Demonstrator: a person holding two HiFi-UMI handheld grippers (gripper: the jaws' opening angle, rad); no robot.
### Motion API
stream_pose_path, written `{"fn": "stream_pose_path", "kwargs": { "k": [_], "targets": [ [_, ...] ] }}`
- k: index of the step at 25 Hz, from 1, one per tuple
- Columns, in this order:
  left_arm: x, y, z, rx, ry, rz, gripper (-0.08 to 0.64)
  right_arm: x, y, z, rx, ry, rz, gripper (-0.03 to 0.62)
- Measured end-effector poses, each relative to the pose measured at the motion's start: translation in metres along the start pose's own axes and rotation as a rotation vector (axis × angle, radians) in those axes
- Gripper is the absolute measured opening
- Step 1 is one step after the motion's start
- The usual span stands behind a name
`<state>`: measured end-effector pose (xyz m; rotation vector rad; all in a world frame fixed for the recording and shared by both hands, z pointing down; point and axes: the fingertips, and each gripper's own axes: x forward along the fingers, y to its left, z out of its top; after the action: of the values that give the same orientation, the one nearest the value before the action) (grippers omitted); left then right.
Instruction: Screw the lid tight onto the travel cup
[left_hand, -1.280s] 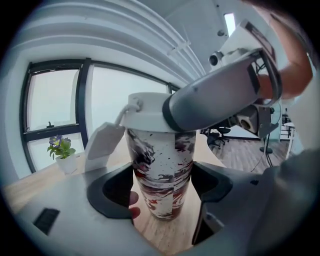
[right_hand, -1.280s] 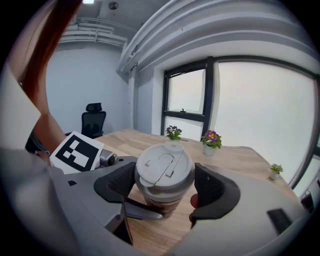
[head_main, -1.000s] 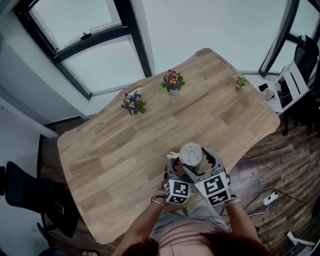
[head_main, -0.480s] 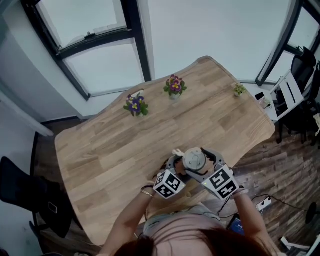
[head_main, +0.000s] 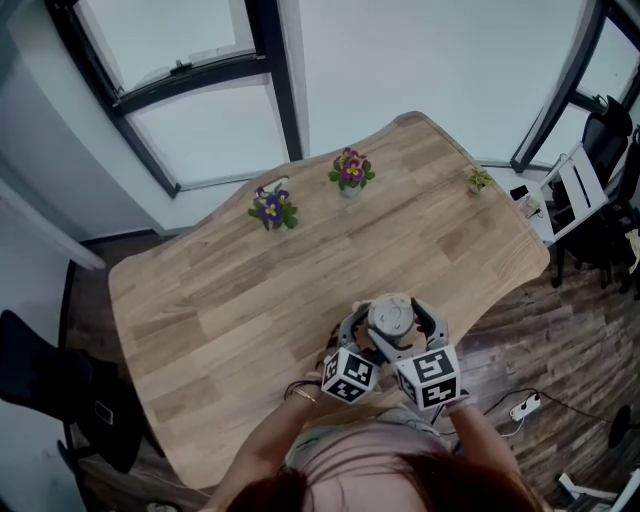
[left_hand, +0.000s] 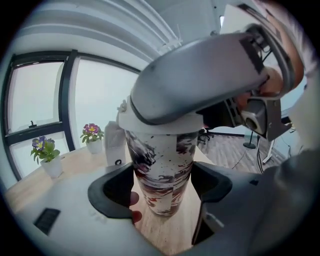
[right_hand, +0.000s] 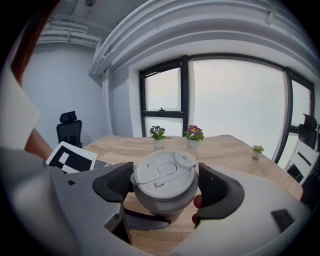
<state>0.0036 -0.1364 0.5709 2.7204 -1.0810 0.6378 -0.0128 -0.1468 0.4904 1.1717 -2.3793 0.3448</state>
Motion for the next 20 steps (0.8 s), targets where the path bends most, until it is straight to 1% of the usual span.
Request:
{"fn": "stream_pose_path", "kwargs": {
  "k": [2, 4, 9, 10, 12, 14, 15, 17, 20],
  "targets": [
    [0.001, 0.000, -0.001, 0.008, 0.004, -0.031, 0.347, -0.001, 0.000, 0.000, 0.010, 0.002, 0.041, 0.370],
    [0.000, -0.002, -0.002, 0.028, 0.012, -0.083, 0.347, -0.003, 0.002, 0.001, 0.001, 0.017, 0.109, 0.370],
    [-0.005, -0.009, -0.006, 0.105, 0.051, -0.221, 0.347, -0.014, 0.010, -0.001, -0.112, 0.065, 0.313, 0.370],
    [-0.006, -0.010, -0.007, 0.117, 0.059, -0.241, 0.347, -0.016, 0.011, -0.003, -0.136, 0.079, 0.341, 0.368],
    [-0.008, -0.012, -0.009, 0.130, 0.071, -0.262, 0.347, -0.016, 0.010, -0.006, -0.178, 0.093, 0.372, 0.368],
    [-0.009, -0.012, -0.009, 0.127, 0.075, -0.259, 0.347, -0.016, 0.010, -0.006, -0.186, 0.078, 0.373, 0.367],
    [-0.009, -0.012, -0.009, 0.123, 0.077, -0.252, 0.347, -0.016, 0.011, -0.006, -0.176, 0.062, 0.357, 0.367],
    [-0.009, -0.012, -0.008, 0.112, 0.076, -0.229, 0.347, -0.016, 0.011, -0.004, -0.143, 0.020, 0.294, 0.365],
    [-0.008, -0.009, -0.007, 0.089, 0.070, -0.185, 0.347, -0.015, 0.007, -0.002, -0.074, -0.030, 0.165, 0.365]
  ]
}}
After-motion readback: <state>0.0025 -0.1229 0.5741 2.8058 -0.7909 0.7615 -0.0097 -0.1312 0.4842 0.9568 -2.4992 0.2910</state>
